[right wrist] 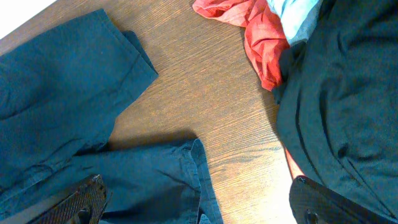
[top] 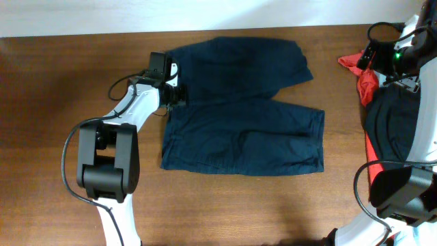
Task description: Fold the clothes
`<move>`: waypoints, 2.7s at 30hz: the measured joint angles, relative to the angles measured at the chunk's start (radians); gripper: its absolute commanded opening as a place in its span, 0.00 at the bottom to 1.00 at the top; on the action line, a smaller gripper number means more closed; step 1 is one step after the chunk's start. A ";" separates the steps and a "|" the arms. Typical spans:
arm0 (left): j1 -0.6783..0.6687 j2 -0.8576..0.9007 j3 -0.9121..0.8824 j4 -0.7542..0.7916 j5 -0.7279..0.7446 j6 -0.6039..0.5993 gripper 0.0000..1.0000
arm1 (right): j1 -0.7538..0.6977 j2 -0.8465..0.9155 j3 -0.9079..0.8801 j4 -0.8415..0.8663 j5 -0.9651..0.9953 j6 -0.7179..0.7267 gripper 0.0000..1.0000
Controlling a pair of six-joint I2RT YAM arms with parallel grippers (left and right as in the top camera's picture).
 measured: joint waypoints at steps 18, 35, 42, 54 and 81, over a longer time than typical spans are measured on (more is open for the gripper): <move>0.002 -0.003 0.016 -0.027 -0.016 -0.008 0.12 | 0.000 0.000 0.000 0.000 0.000 0.000 0.98; 0.002 -0.073 0.020 -0.094 -0.114 -0.010 0.38 | 0.000 0.000 0.000 0.000 0.000 0.000 0.98; 0.002 -0.073 0.020 -0.094 -0.114 -0.011 0.37 | 0.000 0.000 0.000 0.000 0.000 -0.002 0.98; 0.002 -0.011 0.020 -0.048 -0.068 -0.010 0.37 | 0.000 0.000 0.000 0.000 0.000 -0.002 0.98; 0.002 -0.031 0.078 -0.112 -0.054 -0.004 0.00 | 0.000 0.000 0.000 0.000 0.000 -0.002 0.98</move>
